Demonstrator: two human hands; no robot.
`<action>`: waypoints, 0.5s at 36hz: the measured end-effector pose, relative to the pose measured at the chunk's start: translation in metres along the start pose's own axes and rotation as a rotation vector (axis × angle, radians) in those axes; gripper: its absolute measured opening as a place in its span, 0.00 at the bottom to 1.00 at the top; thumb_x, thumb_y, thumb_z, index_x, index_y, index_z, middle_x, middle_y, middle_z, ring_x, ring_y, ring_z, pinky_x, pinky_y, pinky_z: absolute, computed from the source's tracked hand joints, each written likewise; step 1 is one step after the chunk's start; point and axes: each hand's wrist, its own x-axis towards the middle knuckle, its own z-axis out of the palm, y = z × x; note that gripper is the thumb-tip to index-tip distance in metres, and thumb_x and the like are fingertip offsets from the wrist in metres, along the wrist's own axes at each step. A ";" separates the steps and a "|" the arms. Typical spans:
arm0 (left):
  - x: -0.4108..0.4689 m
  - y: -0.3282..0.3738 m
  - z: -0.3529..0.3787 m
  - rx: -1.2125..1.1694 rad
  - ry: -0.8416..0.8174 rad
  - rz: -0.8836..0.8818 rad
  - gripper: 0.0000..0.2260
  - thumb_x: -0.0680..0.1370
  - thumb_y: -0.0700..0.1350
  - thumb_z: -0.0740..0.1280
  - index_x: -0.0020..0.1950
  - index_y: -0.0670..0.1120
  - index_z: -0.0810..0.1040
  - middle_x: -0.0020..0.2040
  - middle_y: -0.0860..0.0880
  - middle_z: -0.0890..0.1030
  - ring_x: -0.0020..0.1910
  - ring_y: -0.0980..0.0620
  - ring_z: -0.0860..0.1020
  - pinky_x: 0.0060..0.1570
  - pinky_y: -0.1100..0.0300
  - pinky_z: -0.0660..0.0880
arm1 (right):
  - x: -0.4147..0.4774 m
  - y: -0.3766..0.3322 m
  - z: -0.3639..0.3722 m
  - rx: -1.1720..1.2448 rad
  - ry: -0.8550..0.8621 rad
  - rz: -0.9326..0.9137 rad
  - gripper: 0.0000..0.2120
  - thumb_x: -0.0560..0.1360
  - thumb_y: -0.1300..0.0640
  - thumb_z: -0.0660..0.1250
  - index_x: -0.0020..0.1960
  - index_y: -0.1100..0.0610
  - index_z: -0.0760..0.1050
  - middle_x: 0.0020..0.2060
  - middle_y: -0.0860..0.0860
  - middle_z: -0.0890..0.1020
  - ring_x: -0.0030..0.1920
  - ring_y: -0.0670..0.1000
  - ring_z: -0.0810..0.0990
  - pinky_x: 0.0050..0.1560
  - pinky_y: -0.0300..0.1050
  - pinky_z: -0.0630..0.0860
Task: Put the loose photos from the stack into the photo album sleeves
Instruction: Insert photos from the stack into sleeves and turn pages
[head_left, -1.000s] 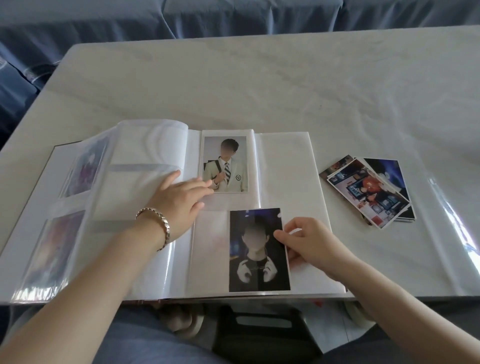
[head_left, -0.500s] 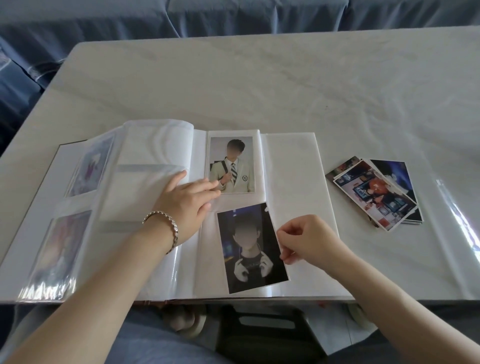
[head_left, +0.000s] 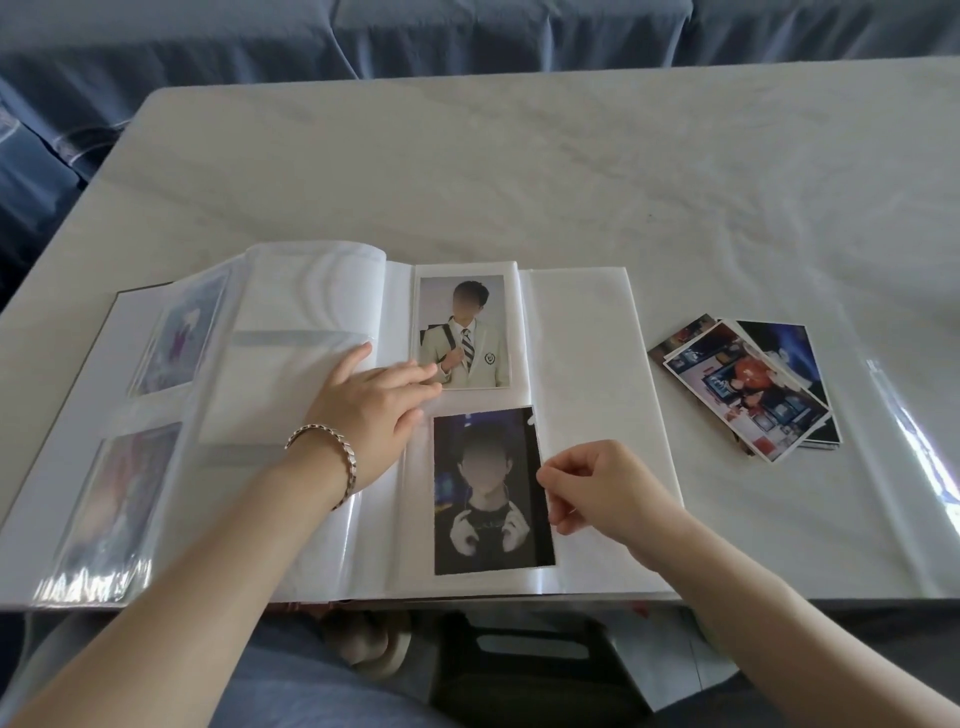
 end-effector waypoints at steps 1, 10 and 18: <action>0.000 0.000 0.000 0.003 -0.002 0.000 0.16 0.80 0.41 0.60 0.66 0.52 0.74 0.70 0.57 0.68 0.69 0.58 0.67 0.69 0.62 0.37 | -0.001 0.000 0.003 0.007 0.000 -0.003 0.07 0.77 0.60 0.64 0.40 0.57 0.78 0.22 0.47 0.79 0.24 0.43 0.77 0.32 0.34 0.75; 0.000 0.000 0.000 0.042 -0.024 -0.014 0.18 0.81 0.41 0.58 0.68 0.55 0.71 0.72 0.59 0.65 0.70 0.60 0.64 0.68 0.63 0.35 | -0.004 -0.005 0.016 -0.192 -0.044 -0.113 0.13 0.77 0.61 0.63 0.34 0.53 0.75 0.23 0.47 0.80 0.24 0.41 0.77 0.29 0.28 0.70; 0.001 0.002 0.000 0.041 -0.024 -0.026 0.19 0.81 0.40 0.55 0.69 0.55 0.71 0.72 0.59 0.65 0.71 0.61 0.63 0.69 0.63 0.35 | -0.001 -0.015 0.010 -0.162 -0.119 -0.049 0.11 0.78 0.57 0.62 0.37 0.54 0.77 0.30 0.47 0.81 0.28 0.42 0.80 0.28 0.31 0.72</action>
